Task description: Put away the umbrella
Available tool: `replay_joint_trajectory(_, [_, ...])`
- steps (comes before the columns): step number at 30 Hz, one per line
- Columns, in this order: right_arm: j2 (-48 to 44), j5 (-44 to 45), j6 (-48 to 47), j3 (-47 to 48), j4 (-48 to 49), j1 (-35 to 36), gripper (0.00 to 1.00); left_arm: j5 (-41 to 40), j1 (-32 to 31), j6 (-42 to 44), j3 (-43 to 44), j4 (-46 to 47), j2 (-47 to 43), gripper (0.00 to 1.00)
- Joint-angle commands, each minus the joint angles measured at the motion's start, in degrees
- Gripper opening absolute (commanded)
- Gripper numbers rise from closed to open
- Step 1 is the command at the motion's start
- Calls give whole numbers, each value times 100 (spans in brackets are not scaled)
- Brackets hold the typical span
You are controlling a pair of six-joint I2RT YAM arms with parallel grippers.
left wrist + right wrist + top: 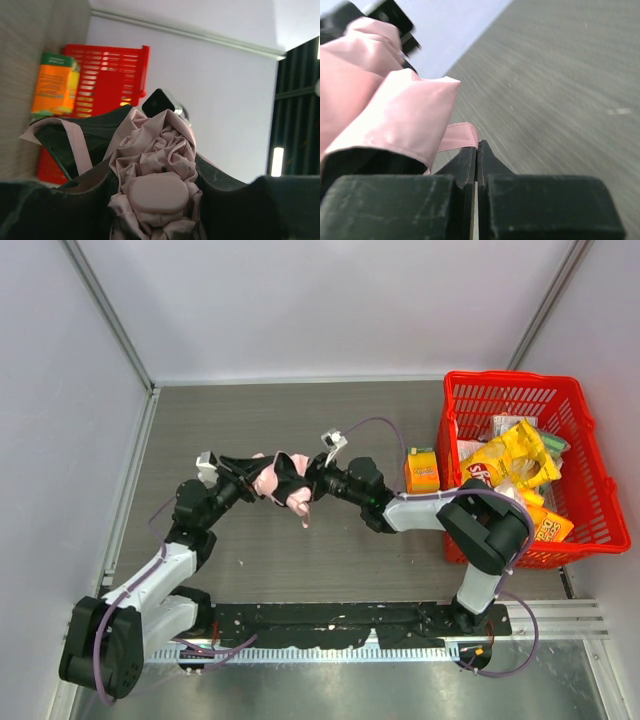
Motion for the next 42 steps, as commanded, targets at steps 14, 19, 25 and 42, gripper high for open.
replay_joint_trajectory(14, [476,3025,-2798,54,-3327,-114,1,986,-68,4286,-77,-1164,715,0])
replay_joint_trajectory(19, [687,3246,-2790,10,-3116,-87,1,933,-68,4681,-394,-661,997,0])
replay_joint_trajectory(25, [1029,3589,-2492,493,-3608,-26,1,171,-77,5041,-842,-579,656,0])
replay_joint_trajectory(42, [1312,3372,-2236,1250,-4198,106,1,-1950,-183,5227,-799,-3524,-2060,0])
